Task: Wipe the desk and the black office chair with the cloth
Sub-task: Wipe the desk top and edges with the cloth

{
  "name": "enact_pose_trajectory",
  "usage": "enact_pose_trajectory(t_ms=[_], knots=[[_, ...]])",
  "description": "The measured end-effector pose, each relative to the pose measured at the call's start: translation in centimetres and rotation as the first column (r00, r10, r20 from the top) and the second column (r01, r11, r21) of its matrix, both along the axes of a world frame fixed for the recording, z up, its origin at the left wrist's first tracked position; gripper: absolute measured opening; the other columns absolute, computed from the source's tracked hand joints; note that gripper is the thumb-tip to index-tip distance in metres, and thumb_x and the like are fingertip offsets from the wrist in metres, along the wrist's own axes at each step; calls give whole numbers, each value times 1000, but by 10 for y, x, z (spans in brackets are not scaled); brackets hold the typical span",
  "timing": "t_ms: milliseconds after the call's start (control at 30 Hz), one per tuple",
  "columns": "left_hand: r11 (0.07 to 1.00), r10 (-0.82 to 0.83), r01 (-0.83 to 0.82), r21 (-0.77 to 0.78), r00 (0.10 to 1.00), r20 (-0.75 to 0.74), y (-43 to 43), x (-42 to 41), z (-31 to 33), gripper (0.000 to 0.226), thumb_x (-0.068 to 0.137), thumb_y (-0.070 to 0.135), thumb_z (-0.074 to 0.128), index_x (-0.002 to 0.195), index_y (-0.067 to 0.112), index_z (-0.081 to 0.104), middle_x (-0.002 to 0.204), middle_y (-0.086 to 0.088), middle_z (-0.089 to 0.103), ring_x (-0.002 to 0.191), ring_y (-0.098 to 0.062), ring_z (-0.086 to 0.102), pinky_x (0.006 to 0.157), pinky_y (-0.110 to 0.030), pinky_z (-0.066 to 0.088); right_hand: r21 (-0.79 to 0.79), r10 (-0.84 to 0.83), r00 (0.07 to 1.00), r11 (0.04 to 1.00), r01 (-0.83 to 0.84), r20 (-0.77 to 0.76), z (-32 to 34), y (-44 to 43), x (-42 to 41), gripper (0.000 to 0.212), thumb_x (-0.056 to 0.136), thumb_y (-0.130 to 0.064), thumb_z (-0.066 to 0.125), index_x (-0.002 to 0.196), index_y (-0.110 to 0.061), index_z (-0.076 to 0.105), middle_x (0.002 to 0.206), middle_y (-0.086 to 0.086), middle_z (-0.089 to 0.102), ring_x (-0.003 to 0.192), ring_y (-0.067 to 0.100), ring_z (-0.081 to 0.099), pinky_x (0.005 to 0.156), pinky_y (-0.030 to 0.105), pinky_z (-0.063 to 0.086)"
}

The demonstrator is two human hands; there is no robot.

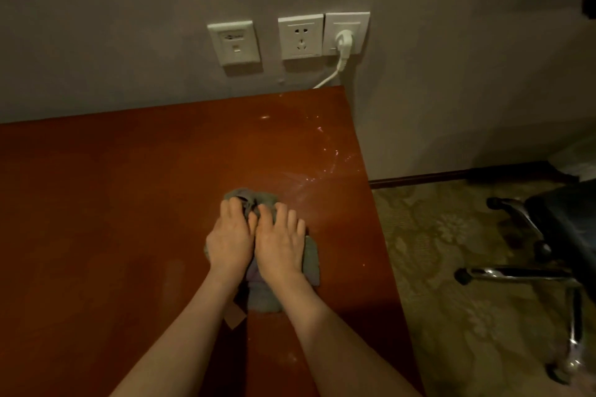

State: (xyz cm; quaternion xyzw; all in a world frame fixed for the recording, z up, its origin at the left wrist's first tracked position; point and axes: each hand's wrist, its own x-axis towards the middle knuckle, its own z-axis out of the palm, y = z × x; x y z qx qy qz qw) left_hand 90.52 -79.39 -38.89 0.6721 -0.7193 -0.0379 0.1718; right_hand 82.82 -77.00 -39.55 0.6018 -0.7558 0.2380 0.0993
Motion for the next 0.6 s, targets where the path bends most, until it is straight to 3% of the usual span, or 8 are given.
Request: enact_pose_trajectory(t_ms=[67, 233, 600], knots=[[999, 22, -22, 28, 1000, 2, -5, 4, -6, 31, 93, 31, 36, 89, 3, 47, 81, -14, 53, 47, -26, 51, 35, -25, 30, 7, -1, 1000, 1000, 1, -12, -4, -5, 5, 37, 91, -33, 37, 90, -21, 71, 86, 3, 65, 70, 21, 58, 60, 30, 43], [996, -17, 29, -80, 990, 138, -35, 2, -7, 28, 89, 32, 35, 91, 6, 44, 76, -11, 55, 39, -20, 50, 29, -21, 29, -1, -29, 999, 1000, 29, 22, -6, -33, 5, 37, 92, -33, 37, 89, -18, 71, 88, 5, 66, 71, 22, 59, 60, 31, 44], [997, 61, -57, -44, 991, 117, -96, -14, -6, 30, 86, 31, 34, 88, 4, 46, 74, -13, 55, 36, -23, 50, 30, -19, 25, -26, 25, 1000, 999, -25, 0, -12, -101, -9, 37, 91, -33, 36, 85, -19, 70, 83, 2, 62, 70, 21, 53, 60, 32, 38]])
